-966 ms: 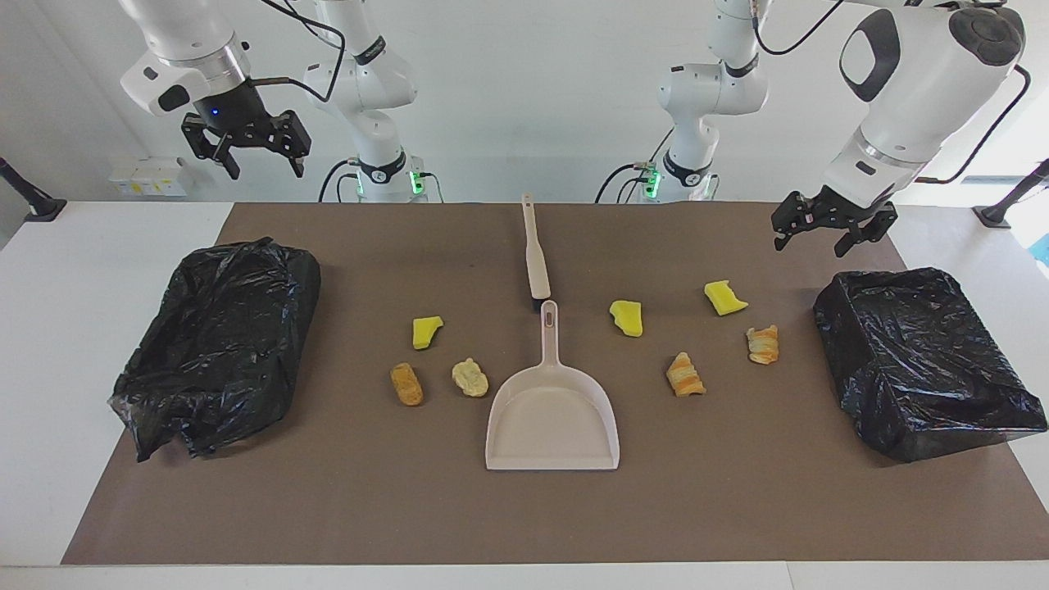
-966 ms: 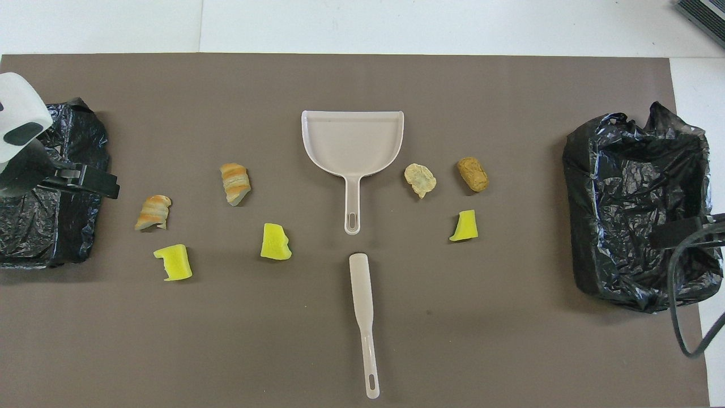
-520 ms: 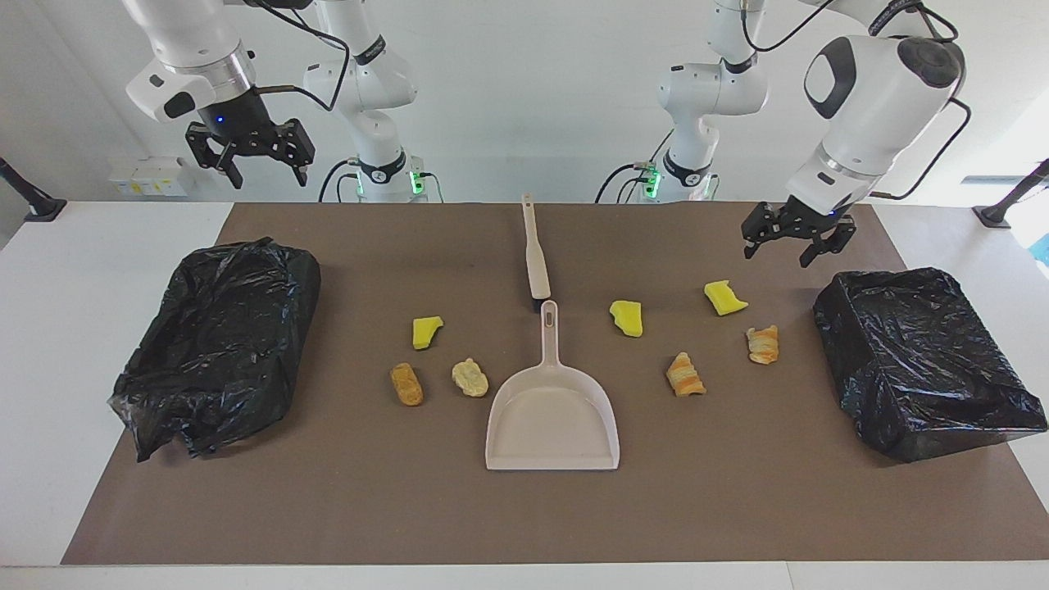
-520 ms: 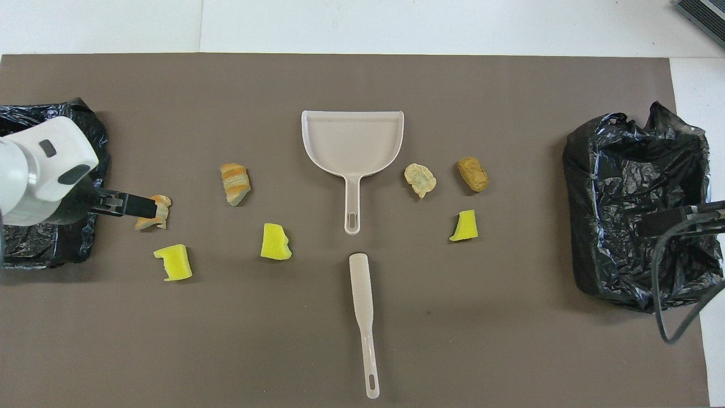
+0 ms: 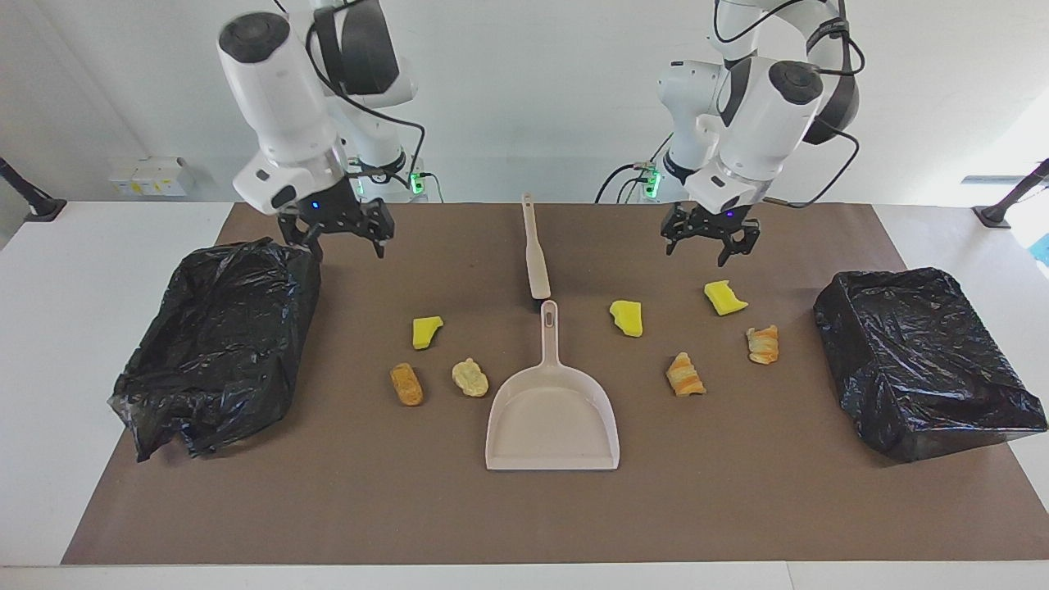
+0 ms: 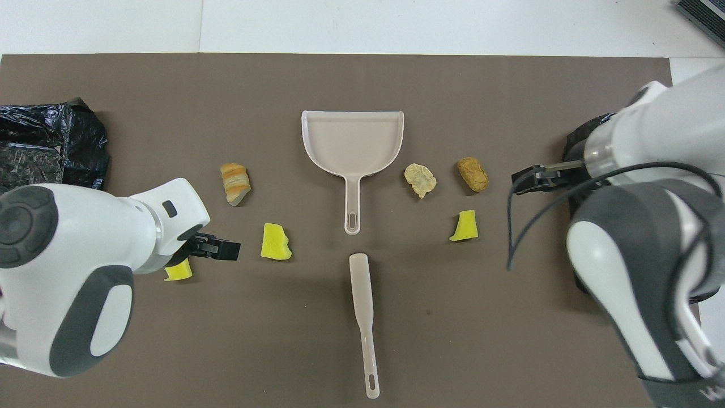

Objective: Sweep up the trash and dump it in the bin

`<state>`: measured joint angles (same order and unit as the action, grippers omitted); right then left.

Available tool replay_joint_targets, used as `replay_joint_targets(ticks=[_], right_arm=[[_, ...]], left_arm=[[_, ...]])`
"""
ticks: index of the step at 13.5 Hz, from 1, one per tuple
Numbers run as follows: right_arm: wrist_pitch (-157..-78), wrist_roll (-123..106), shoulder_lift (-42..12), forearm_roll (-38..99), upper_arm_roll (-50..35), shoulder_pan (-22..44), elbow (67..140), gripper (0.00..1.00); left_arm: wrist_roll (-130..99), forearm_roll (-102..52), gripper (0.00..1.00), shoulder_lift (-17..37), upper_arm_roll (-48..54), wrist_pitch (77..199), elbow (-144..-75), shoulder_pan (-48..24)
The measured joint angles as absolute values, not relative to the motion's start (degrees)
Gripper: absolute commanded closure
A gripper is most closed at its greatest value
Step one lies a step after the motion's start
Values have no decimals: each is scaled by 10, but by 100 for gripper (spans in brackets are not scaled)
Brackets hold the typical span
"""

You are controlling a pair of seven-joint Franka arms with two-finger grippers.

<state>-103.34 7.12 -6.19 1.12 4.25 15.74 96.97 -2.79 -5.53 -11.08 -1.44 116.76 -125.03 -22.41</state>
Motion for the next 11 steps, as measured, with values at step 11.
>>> replay_joint_targets(ticks=[11], right_arm=[[-1078, 372, -264, 80, 24, 263, 801, 0]], left_arm=[[-284, -56, 0, -154, 75, 1362, -1428, -393]])
